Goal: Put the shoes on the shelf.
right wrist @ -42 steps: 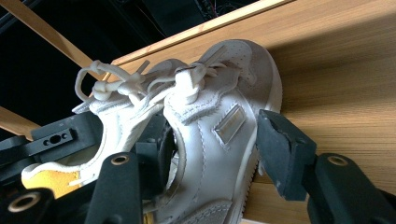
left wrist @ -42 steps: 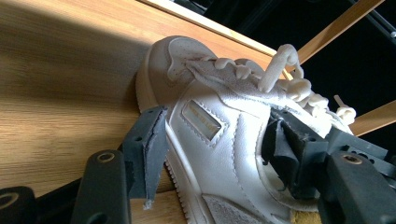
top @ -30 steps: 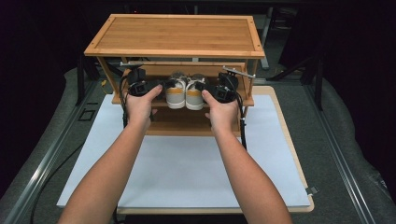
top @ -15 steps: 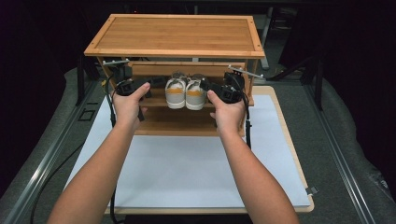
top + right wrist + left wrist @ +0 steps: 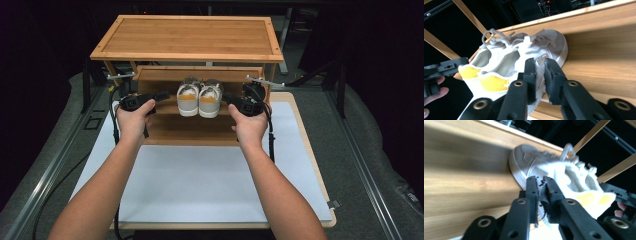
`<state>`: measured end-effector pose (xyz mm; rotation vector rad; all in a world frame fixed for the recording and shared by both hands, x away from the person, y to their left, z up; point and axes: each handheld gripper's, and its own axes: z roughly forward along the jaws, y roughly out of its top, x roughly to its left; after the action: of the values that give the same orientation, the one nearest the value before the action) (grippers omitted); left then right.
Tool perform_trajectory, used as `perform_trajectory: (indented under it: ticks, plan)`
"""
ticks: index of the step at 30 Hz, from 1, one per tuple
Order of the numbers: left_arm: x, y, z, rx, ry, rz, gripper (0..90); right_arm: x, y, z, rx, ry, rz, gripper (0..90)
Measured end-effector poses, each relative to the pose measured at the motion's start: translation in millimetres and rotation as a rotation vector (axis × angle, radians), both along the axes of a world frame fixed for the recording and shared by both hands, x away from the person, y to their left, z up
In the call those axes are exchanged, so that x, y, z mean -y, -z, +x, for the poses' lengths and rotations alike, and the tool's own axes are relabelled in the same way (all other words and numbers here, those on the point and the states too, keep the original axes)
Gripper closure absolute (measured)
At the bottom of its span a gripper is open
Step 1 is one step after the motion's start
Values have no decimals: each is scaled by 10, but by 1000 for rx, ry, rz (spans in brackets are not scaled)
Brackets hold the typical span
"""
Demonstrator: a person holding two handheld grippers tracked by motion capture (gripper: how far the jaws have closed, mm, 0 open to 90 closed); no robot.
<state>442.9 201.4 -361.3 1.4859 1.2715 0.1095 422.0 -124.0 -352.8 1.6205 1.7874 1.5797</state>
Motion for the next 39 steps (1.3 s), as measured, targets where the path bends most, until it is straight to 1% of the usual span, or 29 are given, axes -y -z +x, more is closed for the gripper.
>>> perform_trajectory:
  ticks: [1, 2, 3, 4, 5, 6, 7, 8, 14, 16, 18, 21, 25, 26, 27, 30, 32, 35, 39]
  plan:
    - [21, 41, 7, -4, 13, -12, 878, 9, 36, 19, -14, -10, -2, 857]
    - [21, 41, 7, -4, 13, -12, 886, 9, 36, 19, -14, -10, -2, 857]
    - [44, 68, 9, -2, 24, -19, 891, 17, 69, 29, -18, -18, 10, 870]
    - [44, 68, 9, -2, 24, -19, 892, 17, 69, 29, -18, -18, 10, 870]
    - [64, 77, -10, 3, 40, -28, 893, 18, 92, 31, -25, -23, 23, 877]
    - [64, 77, -10, 3, 40, -28, 894, 20, 102, 25, -27, -22, 23, 877]
    - [72, 76, -43, 13, 38, -19, 895, 26, 109, 13, -29, -27, 28, 877]
    - [67, 76, -57, 20, 39, -20, 896, 30, 115, 1, -29, -31, 32, 877]
    - [75, 67, -82, 23, 46, -33, 897, 35, 120, -55, -27, -49, 33, 881]
    - [122, 72, -77, 17, 55, -34, 896, -5, 122, -59, -30, -62, 39, 891]
    - [147, 79, -76, 17, 62, -28, 896, -38, 119, -69, -26, -57, 28, 897]
    - [151, 77, -69, 14, 63, -25, 897, -46, 119, -73, -23, -55, 21, 899]
    - [154, 66, -58, 10, 64, -22, 897, -44, 120, -66, -28, -60, 31, 900]
    - [165, 57, -57, 8, 60, -19, 897, -44, 120, -66, -28, -60, 31, 900]
    - [178, 43, -49, 12, 53, -4, 897, -48, 121, -58, -29, -58, 37, 900]
    - [193, 33, -39, 13, 44, 5, 897, -52, 116, -48, -30, -58, 32, 900]
    - [198, 33, -20, 12, 41, 7, 898, -59, 111, -19, -26, -51, 21, 900]
    - [220, 33, 23, 10, 40, 1, 898, -54, 108, 25, -24, -44, 20, 900]
    - [247, 32, 82, 12, 32, 7, 898, -37, 115, 93, -28, -32, 37, 900]
